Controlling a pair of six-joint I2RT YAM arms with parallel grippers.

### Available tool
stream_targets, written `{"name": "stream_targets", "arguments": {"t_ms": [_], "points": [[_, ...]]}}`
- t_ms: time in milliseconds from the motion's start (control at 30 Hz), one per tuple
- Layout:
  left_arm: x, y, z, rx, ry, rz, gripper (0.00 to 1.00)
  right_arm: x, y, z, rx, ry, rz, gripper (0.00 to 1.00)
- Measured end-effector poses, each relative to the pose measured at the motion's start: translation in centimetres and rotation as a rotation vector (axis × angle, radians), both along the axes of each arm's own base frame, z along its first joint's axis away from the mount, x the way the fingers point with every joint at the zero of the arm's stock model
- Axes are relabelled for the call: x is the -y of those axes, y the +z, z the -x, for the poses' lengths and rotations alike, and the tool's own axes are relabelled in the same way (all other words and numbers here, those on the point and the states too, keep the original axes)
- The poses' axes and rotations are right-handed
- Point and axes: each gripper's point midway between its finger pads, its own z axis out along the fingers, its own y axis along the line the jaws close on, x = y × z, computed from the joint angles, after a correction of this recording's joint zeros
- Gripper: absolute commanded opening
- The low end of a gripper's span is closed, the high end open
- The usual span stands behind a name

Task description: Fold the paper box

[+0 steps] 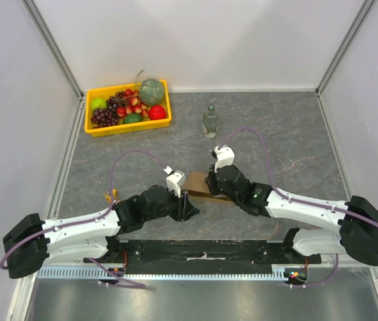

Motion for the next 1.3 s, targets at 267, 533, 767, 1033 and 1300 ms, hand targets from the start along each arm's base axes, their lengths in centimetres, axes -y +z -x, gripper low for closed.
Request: {"name": "stream_targets", "arguments": {"t_ms": [267,533,767,1033,1300], "points": [[1.3,3.9,5.5,-0.054,-0.297,0.161,0.15,0.7,-1.7,0.5,-0.022,-0.005,0.023,0.17],[1.5,11.9,4.7,0.076,-0.278,0.282,0.14,1.8,-3.9,1.2,-0.048,-0.007,0.054,0.18],[0.3,11.0,-1.2,0.113,0.029,0.133,0.04,1.9,-4.1,1.3,-0.038,-0.008,0.037,0.19],[0.1,2.7,-1.8,-0.014,0.057,-0.129,0.02,2.0,-4.4,1.3,-0.027,-0.011,0.015,0.20],[-0.4,0.3,-1.5,-0.052,0.059,-0.182,0.02,2.8,-5.6,1.9,-0.049,-0.013,0.043,0.20]]}}
